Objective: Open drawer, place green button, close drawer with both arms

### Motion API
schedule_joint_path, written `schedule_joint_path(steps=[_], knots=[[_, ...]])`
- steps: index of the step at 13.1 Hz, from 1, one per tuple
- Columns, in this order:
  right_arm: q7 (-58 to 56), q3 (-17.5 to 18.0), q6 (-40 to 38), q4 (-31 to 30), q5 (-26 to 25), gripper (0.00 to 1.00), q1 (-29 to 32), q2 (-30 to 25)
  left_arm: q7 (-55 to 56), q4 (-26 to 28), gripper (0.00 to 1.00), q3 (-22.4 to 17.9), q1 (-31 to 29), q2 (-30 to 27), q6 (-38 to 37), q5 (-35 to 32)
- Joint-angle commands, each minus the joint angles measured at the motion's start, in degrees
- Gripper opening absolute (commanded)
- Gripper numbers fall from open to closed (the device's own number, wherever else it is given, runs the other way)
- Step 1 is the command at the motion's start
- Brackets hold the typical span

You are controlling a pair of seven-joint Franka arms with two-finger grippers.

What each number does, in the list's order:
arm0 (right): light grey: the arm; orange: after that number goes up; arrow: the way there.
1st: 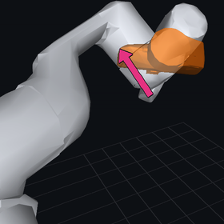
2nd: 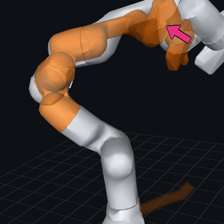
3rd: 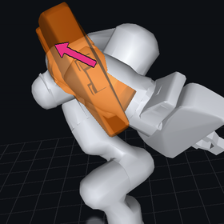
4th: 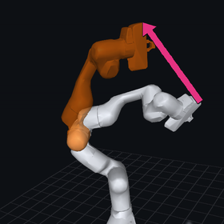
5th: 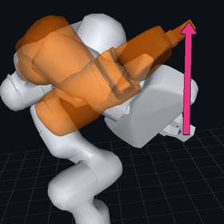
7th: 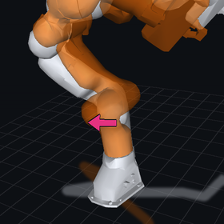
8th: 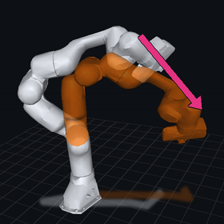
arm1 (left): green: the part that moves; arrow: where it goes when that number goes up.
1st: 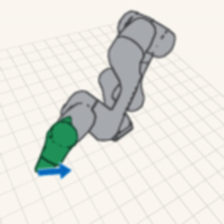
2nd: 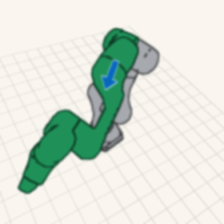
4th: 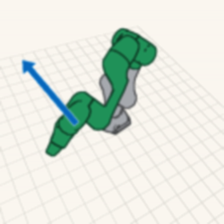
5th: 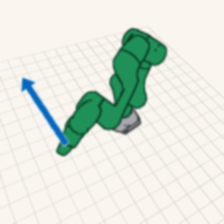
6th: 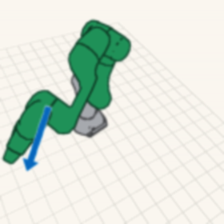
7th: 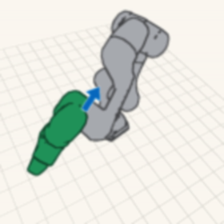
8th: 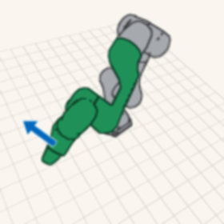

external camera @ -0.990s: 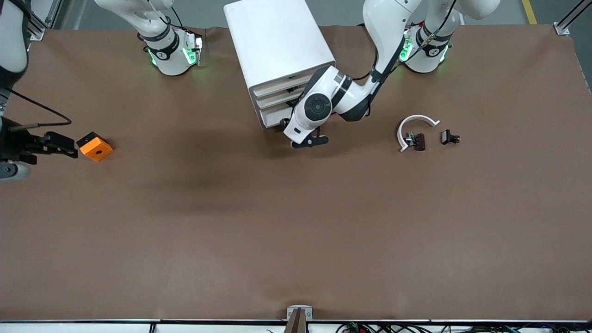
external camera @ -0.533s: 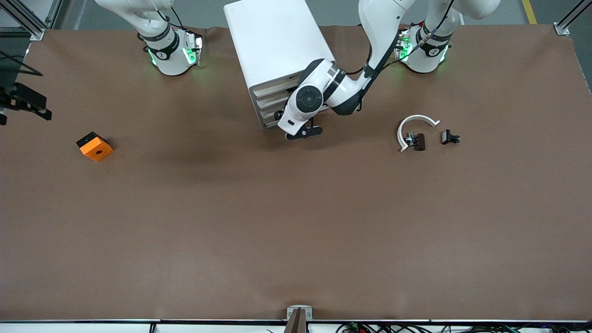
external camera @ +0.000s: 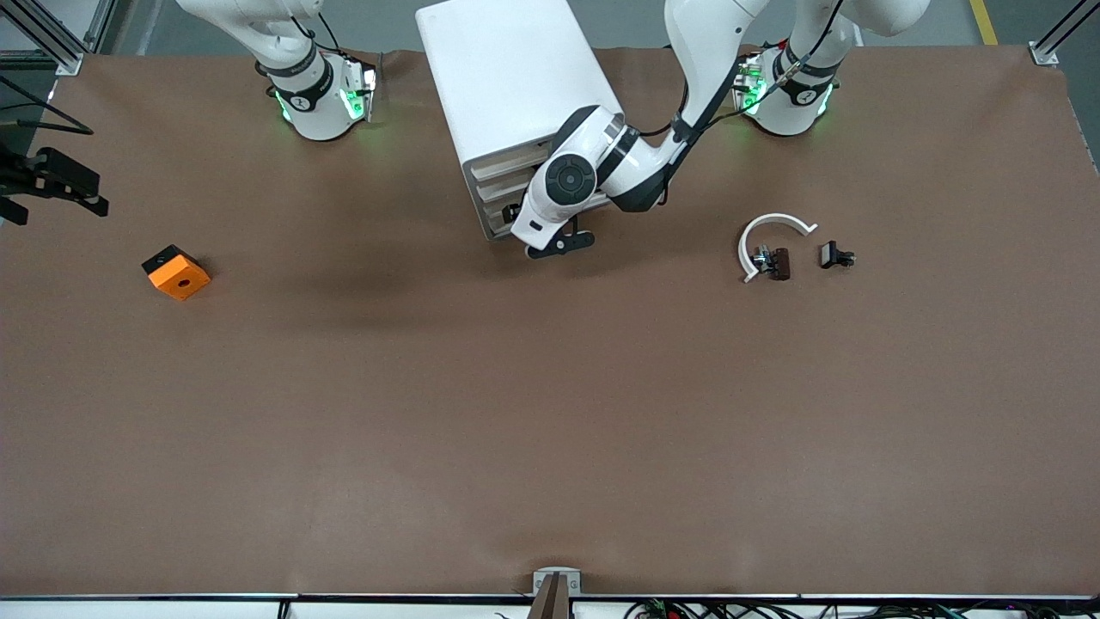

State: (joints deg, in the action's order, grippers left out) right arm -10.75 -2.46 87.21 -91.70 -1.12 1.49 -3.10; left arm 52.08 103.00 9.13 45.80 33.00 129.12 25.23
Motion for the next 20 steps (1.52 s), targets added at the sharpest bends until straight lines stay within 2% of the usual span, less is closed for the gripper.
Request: schedule_joint_path(steps=[1,3,8,10,12,16,19,20], knots=[[1.52,-0.09,1.56,-2.78,0.41,1.0,-0.62,-2.53,0.3,-2.62,1.0,-1.21,-2.55,0.48,-0.09,-1.75],[1.52,0.0,1.56,-2.78,0.41,1.0,-0.62,-2.53,0.3,-2.72,1.0,-2.45,-4.92,-0.22,-0.35,-9.02],[1.69,0.0,2.7,-2.78,0.41,1.0,-0.53,-2.97,-0.32,-3.16,1.0,-2.45,-14.85,-3.9,-1.14,-24.94],[4.66,0.0,2.7,-2.87,0.5,1.0,-0.62,-2.97,-0.32,-3.24,1.0,-2.54,-18.97,-6.18,-1.15,-28.82],[6.61,0.0,2.62,-2.96,0.59,1.0,-0.7,-3.06,-2.76,-4.73,1.0,-2.45,-23.81,-8.39,-4.64,-32.86],[7.05,-0.26,3.23,-5.4,2.7,1.0,-0.35,-4.54,-7.41,-10.88,1.0,-2.19,-31.54,-11.99,-12.82,-34.2],[8.02,-0.26,4.72,-7.18,2.61,1.0,-0.61,-5.87,-15.76,-11.25,1.0,-1.93,-36.73,-17.51,-15.38,-34.11],[8.02,-0.26,4.72,-7.09,2.61,1.0,-0.62,-5.87,-19.0,-11.07,1.0,-1.93,-37.45,-19.8,-18.34,-34.02]])
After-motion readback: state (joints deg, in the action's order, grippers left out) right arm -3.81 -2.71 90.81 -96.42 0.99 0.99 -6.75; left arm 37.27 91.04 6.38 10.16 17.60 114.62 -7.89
